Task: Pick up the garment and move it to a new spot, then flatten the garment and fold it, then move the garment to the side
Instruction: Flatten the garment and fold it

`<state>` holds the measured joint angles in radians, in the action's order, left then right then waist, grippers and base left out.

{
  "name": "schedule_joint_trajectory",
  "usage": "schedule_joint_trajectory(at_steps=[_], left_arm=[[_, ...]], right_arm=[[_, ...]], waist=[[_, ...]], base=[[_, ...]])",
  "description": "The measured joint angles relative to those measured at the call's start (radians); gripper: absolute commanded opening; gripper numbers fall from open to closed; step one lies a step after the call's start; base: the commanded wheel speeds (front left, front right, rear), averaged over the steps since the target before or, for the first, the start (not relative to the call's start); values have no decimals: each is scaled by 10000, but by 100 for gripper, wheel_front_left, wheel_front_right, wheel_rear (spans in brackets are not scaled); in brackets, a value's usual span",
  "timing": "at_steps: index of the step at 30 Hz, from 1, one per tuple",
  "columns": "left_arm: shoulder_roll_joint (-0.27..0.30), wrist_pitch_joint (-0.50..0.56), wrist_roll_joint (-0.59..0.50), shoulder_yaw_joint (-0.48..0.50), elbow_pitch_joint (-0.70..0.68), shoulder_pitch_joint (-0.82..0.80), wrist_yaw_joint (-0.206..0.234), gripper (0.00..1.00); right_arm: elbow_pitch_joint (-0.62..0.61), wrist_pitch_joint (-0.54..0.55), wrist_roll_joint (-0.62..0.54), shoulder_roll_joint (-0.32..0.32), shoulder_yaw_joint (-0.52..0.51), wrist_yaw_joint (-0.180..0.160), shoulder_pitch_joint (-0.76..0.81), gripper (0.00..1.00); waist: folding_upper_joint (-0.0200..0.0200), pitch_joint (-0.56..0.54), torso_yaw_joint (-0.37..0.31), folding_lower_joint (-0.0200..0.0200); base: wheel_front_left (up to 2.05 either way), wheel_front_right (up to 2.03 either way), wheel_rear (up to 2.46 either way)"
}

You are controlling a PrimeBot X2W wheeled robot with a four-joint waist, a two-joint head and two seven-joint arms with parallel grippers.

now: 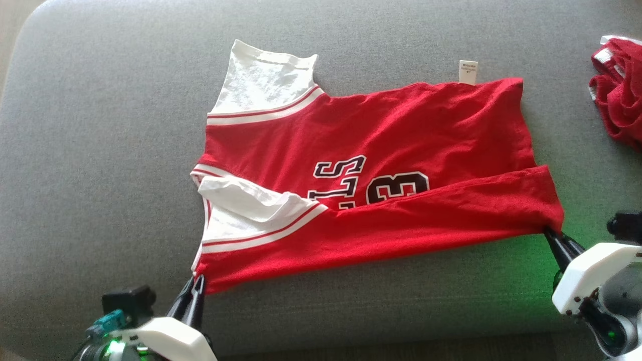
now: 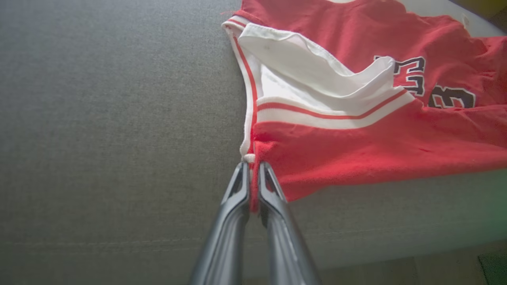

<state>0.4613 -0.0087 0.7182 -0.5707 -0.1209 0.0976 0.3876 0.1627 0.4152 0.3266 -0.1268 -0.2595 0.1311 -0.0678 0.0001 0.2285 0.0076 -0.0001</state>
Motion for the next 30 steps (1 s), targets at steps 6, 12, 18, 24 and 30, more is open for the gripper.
schedule_joint_trajectory(at_steps=[6, 12, 18, 24, 30], left_arm=[[-81, 8, 59, 31, 173, -9, 150, 100], [-23, -56, 276, 583, -180, -463, 90, 100], [337, 502, 234, 922, -161, -3216, -688, 100], [522, 1473, 311, 734, 1116, -6055, -2050, 100], [426, 2366, 50, 224, 3058, -8414, -3133, 100]], right_arm=[[-362, -174, -84, 71, -366, 0, -3, 100], [-1457, -648, -316, 121, -539, 0, -47, 100], [-1804, -886, -349, 401, 238, 0, -298, 100], [-1651, -1396, -59, 393, 865, 0, -982, 100], [-1363, -1810, 138, 276, 1149, 0, -1238, 100]], waist=[[0, -18, -34, 0], [0, 29, -162, 0], [0, 296, -259, 1], [0, 764, -485, 2], [0, 1343, -755, 3]], base=[[0, 0, 0], [0, 0, 0], [0, 0, 0], [0, 0, 0], [0, 0, 0]])
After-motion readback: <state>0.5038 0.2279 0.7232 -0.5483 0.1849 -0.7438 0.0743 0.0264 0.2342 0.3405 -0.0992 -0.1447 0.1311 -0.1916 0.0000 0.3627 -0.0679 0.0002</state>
